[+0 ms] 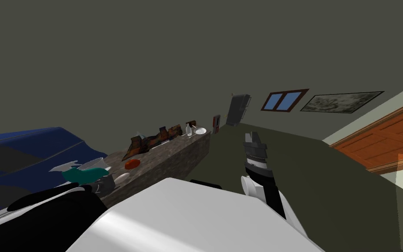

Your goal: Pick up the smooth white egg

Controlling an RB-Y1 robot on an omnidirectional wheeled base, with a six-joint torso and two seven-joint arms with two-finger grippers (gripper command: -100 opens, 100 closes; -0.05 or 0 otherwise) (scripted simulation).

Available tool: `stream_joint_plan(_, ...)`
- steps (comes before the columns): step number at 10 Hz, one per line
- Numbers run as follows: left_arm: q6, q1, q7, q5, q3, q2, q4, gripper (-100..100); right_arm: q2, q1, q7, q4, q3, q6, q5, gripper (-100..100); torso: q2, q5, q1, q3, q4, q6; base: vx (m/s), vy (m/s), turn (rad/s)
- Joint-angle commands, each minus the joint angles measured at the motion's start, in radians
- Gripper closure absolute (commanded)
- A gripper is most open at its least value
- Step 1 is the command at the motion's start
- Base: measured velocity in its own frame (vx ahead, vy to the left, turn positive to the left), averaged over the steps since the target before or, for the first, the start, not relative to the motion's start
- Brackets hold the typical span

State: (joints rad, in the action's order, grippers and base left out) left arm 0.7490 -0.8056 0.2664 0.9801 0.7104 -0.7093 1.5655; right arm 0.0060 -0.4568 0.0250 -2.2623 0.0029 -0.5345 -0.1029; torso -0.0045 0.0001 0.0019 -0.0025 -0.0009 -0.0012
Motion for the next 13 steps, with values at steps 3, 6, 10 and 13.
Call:
stream_joint_plan(3, 0.027, 0.018, -0.110, 0.044, 0.040, 0.019, -0.037, -100, 0.000, 0.000, 0.000, 0.000, 0.000, 0.000, 0.000, 0, -0.004, 0.000, -0.001, -0.002, -0.001, 0.000, 0.110, -0.003, 0.105)
stream_joint_plan(6, 0.044, 0.033, -0.196, 0.074, 0.067, 0.031, -0.064, -100, 0.000, 0.000, 0.000, 0.000, 0.000, 0.000, 0.000, 0, 0.000, 0.000, -0.001, 0.000, 0.000, 0.000, 0.059, 0.000, 0.066)
stream_joint_plan(10, 0.062, 0.047, -0.292, 0.104, 0.093, 0.043, -0.091, -100, 0.000, 0.000, 0.000, 0.000, 0.000, 0.000, 0.000, 0, -0.001, 0.000, -0.001, -0.001, -0.001, 0.001, 0.062, -0.002, 0.052)
stream_joint_plan(13, 0.079, 0.061, -0.371, 0.134, 0.120, 0.055, -0.118, -100, 0.000, 0.000, 0.000, 0.000, 0.000, 0.000, 0.000, 0, -0.001, 0.000, -0.001, -0.001, 0.000, 0.001, 0.065, -0.001, 0.072)
